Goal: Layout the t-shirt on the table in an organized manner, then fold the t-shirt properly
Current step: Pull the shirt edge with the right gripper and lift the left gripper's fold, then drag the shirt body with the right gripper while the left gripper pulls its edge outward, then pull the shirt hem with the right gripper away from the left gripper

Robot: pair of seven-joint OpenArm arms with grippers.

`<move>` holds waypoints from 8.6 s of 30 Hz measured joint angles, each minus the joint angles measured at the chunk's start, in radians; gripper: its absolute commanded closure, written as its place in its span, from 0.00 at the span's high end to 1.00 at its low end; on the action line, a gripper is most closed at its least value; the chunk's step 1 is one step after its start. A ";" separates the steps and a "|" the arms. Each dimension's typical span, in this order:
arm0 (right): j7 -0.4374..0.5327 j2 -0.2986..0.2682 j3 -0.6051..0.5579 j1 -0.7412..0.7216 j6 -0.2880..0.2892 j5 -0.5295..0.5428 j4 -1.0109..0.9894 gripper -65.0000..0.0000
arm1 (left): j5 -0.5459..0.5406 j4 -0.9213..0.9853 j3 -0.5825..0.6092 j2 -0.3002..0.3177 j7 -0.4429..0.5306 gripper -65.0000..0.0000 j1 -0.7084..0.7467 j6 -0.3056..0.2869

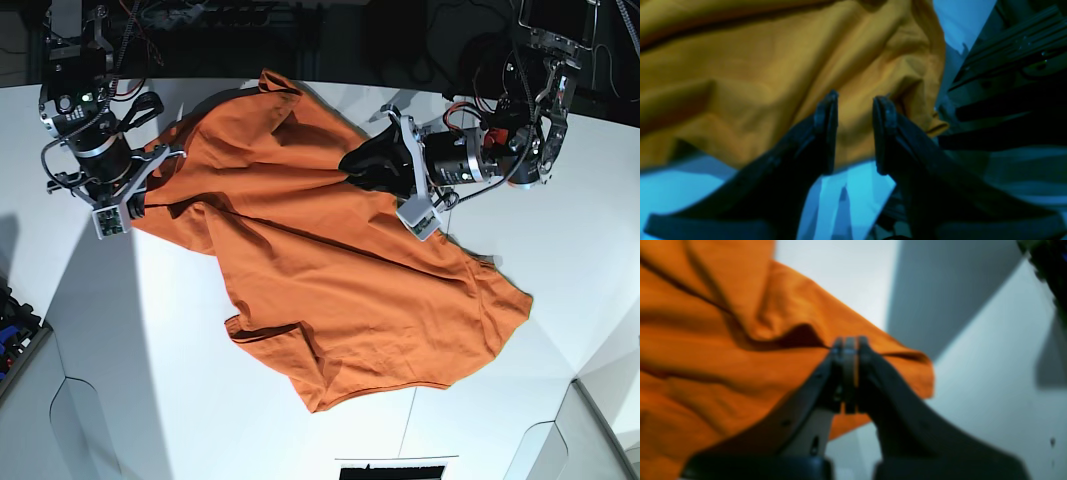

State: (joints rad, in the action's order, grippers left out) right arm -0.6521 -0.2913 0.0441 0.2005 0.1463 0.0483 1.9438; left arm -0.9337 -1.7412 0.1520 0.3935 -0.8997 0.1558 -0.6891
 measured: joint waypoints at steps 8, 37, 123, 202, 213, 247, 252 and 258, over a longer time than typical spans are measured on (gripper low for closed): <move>0.019 0.039 -0.123 -0.106 0.071 0.005 -0.055 0.00 | 0.005 0.000 -0.080 -0.008 0.036 0.32 0.093 0.000; 0.148 0.078 -0.145 -0.572 0.014 -0.068 -0.715 0.00 | 0.009 -0.002 -0.154 -0.161 0.010 0.32 0.140 0.001; 0.094 0.109 -0.125 -0.689 0.251 0.095 -0.936 0.00 | 0.236 0.202 -0.158 -0.185 0.243 0.32 0.110 0.027; 0.056 0.270 -0.330 -0.677 -0.424 -0.452 -0.885 0.63 | 0.010 0.372 -0.208 0.083 0.018 0.32 -0.122 -0.001; 0.057 0.196 -0.299 -0.674 -0.399 -0.436 -0.884 0.00 | 0.009 0.372 -0.208 0.083 0.026 0.32 -0.111 -0.001; -0.090 0.125 -0.089 -0.562 -0.424 -0.313 -0.481 0.67 | 0.020 0.367 -0.208 0.087 0.037 0.32 -0.084 -0.015; 0.048 0.145 -0.089 -0.564 -0.282 -0.196 -0.544 0.00 | 0.021 0.367 -0.208 0.089 0.037 0.32 -0.081 -0.015; 0.206 0.165 -0.090 -0.562 -0.183 -0.159 -0.747 0.00 | -0.073 0.364 -0.211 0.091 -0.016 0.32 -0.064 -0.004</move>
State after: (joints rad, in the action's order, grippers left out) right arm -0.4461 -0.1265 -0.0456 -0.3611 -0.0364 -0.1104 1.1965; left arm -1.0069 -1.3777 -0.0589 0.4847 -0.9161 0.0917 -0.6930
